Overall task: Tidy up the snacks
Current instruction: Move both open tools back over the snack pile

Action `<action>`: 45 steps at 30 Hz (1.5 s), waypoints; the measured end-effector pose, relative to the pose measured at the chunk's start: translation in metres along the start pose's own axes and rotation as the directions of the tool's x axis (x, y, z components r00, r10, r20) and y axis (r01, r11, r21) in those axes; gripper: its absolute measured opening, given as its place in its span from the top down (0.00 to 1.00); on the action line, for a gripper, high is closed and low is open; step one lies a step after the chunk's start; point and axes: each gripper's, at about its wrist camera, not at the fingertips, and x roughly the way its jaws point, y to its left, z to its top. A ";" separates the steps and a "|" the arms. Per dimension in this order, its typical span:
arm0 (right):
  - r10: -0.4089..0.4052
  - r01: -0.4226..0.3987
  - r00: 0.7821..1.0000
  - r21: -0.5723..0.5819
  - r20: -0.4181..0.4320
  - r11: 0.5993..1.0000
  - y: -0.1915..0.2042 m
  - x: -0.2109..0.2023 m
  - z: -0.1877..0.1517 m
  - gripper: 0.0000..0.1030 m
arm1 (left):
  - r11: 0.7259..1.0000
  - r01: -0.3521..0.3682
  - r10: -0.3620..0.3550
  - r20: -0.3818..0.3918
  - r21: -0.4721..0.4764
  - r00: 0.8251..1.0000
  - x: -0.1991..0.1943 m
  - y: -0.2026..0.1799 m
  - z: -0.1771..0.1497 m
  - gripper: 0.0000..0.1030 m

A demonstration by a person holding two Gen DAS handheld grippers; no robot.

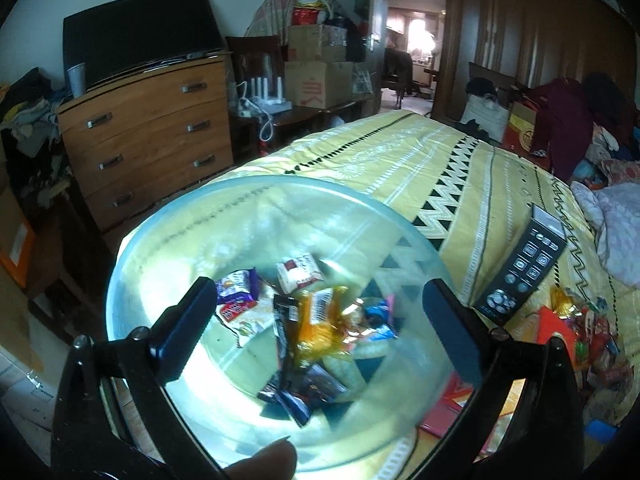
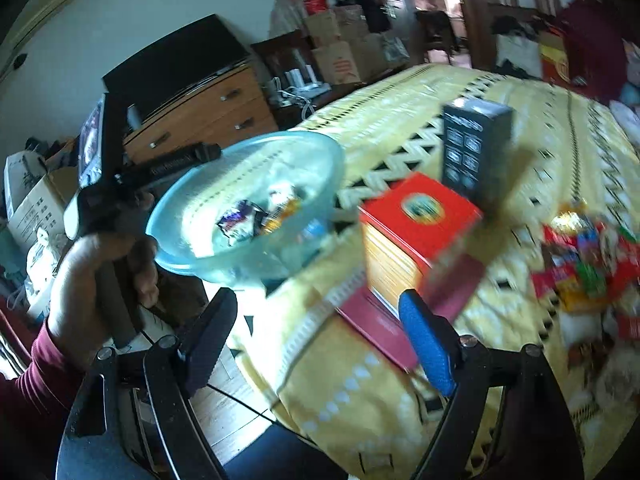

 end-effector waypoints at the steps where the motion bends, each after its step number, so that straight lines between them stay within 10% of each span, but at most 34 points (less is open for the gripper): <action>1: -0.005 0.005 1.000 0.008 0.002 1.000 -0.004 -0.003 -0.003 0.17 | 1.000 0.005 -0.005 0.001 0.010 1.000 -0.003 -0.005 -0.001 0.00; 9: -0.075 0.074 0.997 0.117 0.008 0.990 -0.051 -0.042 -0.053 0.17 | 0.967 0.191 -0.196 0.014 0.170 0.980 -0.045 -0.083 -0.027 0.00; 17: -0.190 0.169 0.981 0.319 0.035 0.932 -0.148 -0.090 -0.099 0.17 | 0.811 0.429 -0.418 -0.119 0.397 0.901 -0.074 -0.203 -0.082 0.00; 22: -0.345 0.244 0.934 0.546 0.090 0.802 -0.273 -0.152 -0.122 0.17 | 0.748 0.479 -0.430 -0.215 0.460 0.877 -0.068 -0.242 -0.110 0.00; 28: -0.567 0.375 0.823 0.744 0.006 0.553 -0.449 -0.213 -0.148 0.17 | 0.740 0.469 -0.393 -0.257 0.482 0.883 -0.055 -0.258 -0.123 0.00; 31: -0.595 0.368 0.804 0.790 -0.004 0.491 -0.506 -0.224 -0.154 0.22 | 0.734 0.459 -0.373 -0.269 0.500 0.888 -0.050 -0.261 -0.130 0.00; 38: -0.449 0.240 0.893 0.850 -0.004 0.468 -0.568 -0.174 -0.172 0.23 | 0.726 0.466 -0.340 -0.325 0.506 0.883 -0.039 -0.270 -0.140 0.00; 40: -0.487 0.289 0.874 0.816 -0.011 0.500 -0.550 -0.159 -0.167 0.23 | 0.726 0.469 -0.342 -0.328 0.502 0.880 -0.040 -0.270 -0.143 0.00; 45: -0.388 0.219 0.921 0.782 0.031 0.583 -0.471 -0.105 -0.150 0.21 | 0.728 0.486 -0.347 -0.351 0.484 0.870 -0.039 -0.268 -0.147 0.00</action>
